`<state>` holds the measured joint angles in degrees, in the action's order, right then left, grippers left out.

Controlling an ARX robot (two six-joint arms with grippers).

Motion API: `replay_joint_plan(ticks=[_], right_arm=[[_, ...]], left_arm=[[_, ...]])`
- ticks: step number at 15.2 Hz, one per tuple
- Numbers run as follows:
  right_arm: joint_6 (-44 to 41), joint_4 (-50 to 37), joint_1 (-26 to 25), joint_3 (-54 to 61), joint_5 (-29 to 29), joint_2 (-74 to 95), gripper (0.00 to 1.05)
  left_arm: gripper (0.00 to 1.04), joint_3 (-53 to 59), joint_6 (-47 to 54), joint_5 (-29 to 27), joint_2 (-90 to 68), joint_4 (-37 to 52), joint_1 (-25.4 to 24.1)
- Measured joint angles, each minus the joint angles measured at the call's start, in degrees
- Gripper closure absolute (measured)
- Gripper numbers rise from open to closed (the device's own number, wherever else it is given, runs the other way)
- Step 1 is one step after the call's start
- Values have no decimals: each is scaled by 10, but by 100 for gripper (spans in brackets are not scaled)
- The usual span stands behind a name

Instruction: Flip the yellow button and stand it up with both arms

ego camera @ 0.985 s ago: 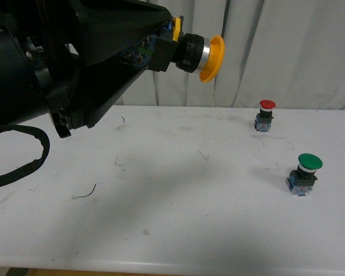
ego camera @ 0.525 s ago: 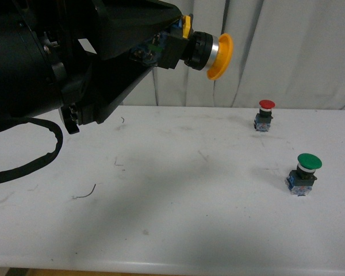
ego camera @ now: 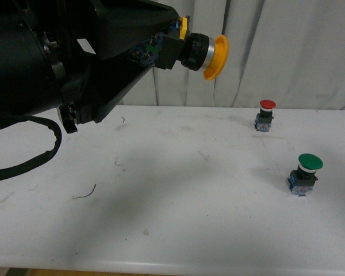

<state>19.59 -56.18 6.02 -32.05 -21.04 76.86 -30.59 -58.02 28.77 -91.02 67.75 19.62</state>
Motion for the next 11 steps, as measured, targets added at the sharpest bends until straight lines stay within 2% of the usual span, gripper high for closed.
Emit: replay_joint_plan(ticks=[2, 3, 5, 7, 9, 11], right_arm=[[160, -154, 10, 38, -82, 15, 6], [236, -178, 21, 54, -97, 36, 6], [405, -171, 42, 67, -99, 97, 6], [522, -176, 45, 67, -83, 130, 6], [612, -174, 45, 64, -66, 169, 6], [668, -172, 49, 53, -51, 185, 6]], left_arm=[[69, 0, 0, 0, 0, 0, 0], [69, 0, 0, 1, 0, 0, 1], [69, 0, 4, 2, 0, -4, 2], [69, -1, 9, 1, 0, -4, 1], [69, -2, 11, 1, 0, -5, 3], [69, -3, 11, 0, 0, -5, 5]])
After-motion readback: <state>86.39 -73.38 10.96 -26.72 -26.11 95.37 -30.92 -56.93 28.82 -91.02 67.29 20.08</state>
